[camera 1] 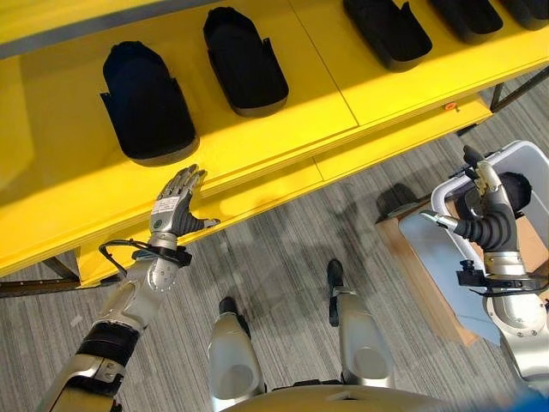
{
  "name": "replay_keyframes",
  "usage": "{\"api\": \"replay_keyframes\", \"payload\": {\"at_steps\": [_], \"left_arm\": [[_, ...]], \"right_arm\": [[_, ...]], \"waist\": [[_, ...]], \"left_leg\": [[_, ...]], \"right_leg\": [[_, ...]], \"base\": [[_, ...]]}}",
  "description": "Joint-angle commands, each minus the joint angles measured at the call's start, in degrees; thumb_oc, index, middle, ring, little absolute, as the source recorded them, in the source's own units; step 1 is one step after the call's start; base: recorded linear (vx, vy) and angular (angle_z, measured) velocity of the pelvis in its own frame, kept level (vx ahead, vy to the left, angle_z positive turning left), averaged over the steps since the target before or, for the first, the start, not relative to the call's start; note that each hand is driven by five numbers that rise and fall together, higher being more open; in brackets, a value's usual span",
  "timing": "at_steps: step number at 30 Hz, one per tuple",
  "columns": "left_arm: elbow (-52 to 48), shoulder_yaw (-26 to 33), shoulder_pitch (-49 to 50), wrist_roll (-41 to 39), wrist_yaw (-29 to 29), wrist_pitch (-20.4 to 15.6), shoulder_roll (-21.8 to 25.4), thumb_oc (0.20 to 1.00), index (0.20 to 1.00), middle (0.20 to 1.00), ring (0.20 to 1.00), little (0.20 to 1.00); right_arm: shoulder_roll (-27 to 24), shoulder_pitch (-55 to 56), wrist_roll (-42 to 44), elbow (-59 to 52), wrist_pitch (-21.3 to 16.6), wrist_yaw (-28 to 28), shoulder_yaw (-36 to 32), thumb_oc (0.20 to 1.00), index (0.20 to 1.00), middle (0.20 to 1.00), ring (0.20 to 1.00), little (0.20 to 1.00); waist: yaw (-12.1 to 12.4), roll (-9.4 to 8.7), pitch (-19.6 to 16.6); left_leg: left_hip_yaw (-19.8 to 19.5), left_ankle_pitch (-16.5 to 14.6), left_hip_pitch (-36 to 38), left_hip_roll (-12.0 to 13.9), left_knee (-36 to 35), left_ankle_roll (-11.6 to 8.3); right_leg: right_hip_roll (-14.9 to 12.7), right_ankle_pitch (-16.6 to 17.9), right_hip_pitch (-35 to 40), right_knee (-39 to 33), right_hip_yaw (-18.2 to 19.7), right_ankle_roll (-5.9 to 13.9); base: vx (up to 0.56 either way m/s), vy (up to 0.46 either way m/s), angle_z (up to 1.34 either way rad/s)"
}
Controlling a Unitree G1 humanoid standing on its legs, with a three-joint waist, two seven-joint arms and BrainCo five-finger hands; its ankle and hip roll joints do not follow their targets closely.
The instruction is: Move parts from the plastic box to the shelf.
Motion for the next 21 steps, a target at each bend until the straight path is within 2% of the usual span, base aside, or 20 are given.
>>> {"api": "replay_keyframes", "payload": {"at_steps": [1,12,21], "left_arm": [[5.69,0.19,-2.52,-3.39,2.07,0.6,0.18,1.0,1.0,1.0,1.0,1.0],[19.85,-3.87,-12.35,-8.0,3.92,1.84,-1.22,1.0,1.0,1.0,1.0,1.0],[21.21,-2.59,-14.82,-10.8,5.39,1.77,0.79,1.0,1.0,1.0,1.0,1.0]], "right_arm": [[0.07,-0.34,0.6,-1.82,-2.74,-1.63,-1.49,1.0,1.0,1.0,1.0,1.0],[-1.53,-0.15,1.18,-2.34,-3.83,-2.14,-0.44,1.0,1.0,1.0,1.0,1.0],[-1.95,-0.08,1.74,-2.19,-3.96,-2.28,-0.23,1.0,1.0,1.0,1.0,1.0]], "waist": [[-0.67,-1.5,-1.93],[-1.92,-2.59,-2.48],[-2.07,-3.12,-2.53]], "left_leg": [[-4.16,7.26,-0.97,0.51,-2.23,0.47],[-4.33,7.33,-2.12,0.77,-1.21,0.03],[-4.17,7.05,-2.84,0.83,-0.29,0.02]], "right_leg": [[-2.72,-1.86,-0.46,9.75,1.98,2.19],[-2.31,-1.87,-1.34,10.49,2.39,2.23],[-2.31,-1.86,-2.19,10.95,2.97,2.35]], "base": [[0.0,0.0,0.0],[0.0,0.008,0.01],[0.01,0.02,-0.01]]}}
